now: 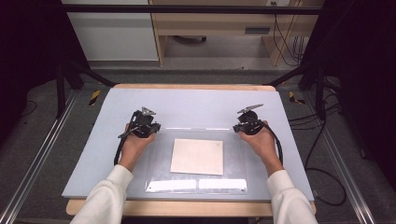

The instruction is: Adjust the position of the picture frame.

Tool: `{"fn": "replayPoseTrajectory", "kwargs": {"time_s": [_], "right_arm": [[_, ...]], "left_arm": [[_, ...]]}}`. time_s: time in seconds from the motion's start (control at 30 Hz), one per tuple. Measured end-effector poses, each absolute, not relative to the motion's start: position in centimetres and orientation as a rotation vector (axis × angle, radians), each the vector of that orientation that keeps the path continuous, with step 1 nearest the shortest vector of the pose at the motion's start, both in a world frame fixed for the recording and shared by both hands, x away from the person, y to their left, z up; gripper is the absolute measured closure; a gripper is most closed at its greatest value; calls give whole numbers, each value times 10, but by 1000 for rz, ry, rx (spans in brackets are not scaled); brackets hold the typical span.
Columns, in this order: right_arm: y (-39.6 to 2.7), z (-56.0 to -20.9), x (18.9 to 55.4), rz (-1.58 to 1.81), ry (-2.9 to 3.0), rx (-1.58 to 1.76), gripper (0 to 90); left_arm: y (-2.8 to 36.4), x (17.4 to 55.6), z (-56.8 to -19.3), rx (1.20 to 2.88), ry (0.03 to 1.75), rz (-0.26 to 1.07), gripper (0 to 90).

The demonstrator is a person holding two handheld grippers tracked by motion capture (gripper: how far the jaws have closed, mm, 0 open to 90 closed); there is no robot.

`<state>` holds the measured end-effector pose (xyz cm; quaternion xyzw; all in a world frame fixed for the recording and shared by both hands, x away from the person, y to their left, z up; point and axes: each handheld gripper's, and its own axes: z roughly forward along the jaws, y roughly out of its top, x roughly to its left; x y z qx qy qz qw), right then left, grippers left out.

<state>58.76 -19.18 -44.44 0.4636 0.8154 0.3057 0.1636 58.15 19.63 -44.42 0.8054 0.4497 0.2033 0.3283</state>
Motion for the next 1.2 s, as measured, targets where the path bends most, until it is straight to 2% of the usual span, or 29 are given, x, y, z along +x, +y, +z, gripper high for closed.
{"fn": "replayPoseTrajectory", "kwargs": {"time_s": [0.07,0.1,0.13,0.2,0.27,0.3,0.33,0.37,0.47,0.67,0.77,0.9,1.0,1.03,1.07,1.2], "right_arm": [[-193,-450,586,896,2303,1339,813],[-195,-452,585,913,2288,1326,749],[-195,-452,585,913,2288,1326,749],[-200,-452,576,939,2231,1306,640],[-201,-452,572,948,2213,1271,632],[-203,-452,564,972,2190,1234,629],[-203,-452,561,986,2178,1220,626],[-203,-451,559,1007,2162,1210,628],[-202,-450,556,1039,2135,1197,637],[-199,-450,560,1082,2097,1222,734],[-197,-451,561,1088,2099,1225,747],[-197,-453,564,1075,2091,1246,851],[-197,-454,563,1069,2093,1236,854],[-197,-453,563,1064,2093,1234,855],[-197,-453,563,1060,2090,1235,856],[-197,-453,563,1061,2091,1240,856]], "left_arm": [[197,581,-448,2101,1177,532,847],[196,581,-452,2124,1193,529,846],[196,581,-452,2124,1193,529,843],[199,579,-457,2075,1191,529,839],[201,577,-459,2032,1183,542,824],[201,573,-458,2011,1156,598,736],[201,573,-458,2011,1156,598,691],[200,567,-456,1987,1121,675,650],[200,561,-454,1956,1086,721,546],[202,550,-449,1908,1063,753,458],[204,547,-450,1903,1075,728,459],[204,545,-454,1911,1077,741,477],[204,545,-457,1904,1083,744,495],[205,546,-457,1902,1088,738,514],[205,546,-458,1904,1087,729,592],[205,548,-459,1891,1087,735,660]]}}
